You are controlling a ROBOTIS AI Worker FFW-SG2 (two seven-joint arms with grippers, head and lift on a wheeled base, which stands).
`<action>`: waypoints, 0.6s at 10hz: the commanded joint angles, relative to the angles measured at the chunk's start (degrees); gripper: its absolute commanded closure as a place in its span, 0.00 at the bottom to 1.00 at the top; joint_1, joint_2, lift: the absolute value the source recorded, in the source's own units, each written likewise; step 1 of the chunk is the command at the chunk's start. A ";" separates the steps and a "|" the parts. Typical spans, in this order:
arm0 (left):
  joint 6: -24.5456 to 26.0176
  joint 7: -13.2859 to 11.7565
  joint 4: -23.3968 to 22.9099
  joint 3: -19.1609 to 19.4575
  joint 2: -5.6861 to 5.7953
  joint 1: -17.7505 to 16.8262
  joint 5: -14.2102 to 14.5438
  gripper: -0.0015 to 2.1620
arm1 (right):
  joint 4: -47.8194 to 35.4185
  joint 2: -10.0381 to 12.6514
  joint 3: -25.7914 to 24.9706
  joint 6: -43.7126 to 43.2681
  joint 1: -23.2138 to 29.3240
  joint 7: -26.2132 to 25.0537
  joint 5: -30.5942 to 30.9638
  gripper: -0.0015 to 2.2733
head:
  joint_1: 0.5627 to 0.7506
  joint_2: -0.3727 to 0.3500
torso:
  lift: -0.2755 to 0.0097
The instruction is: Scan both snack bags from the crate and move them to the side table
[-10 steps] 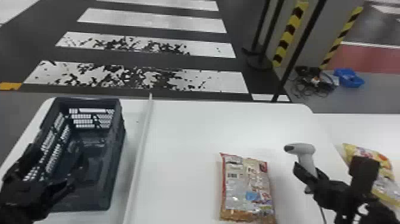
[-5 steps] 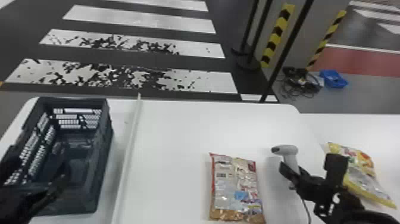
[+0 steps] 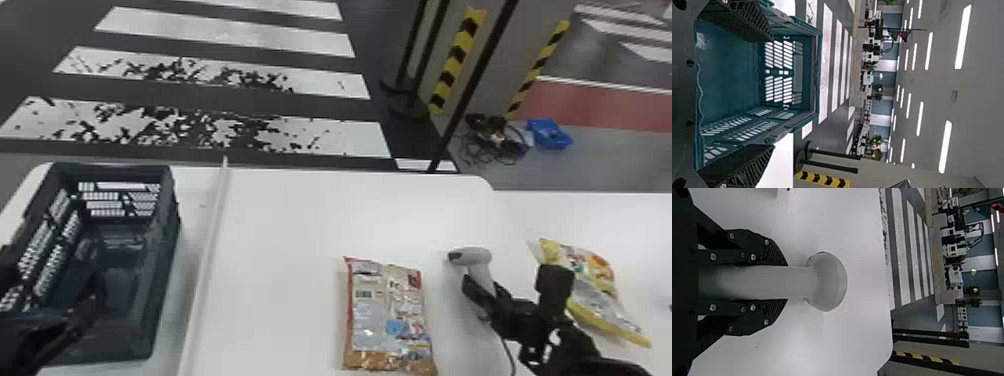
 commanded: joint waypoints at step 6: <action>0.18 0.00 0.27 0.03 0.10 -0.62 0.00 0.01 | 0.18 -0.44 0.02 0.92 -0.41 -0.01 0.44 0.99 | 0.70 0.21 | 0.63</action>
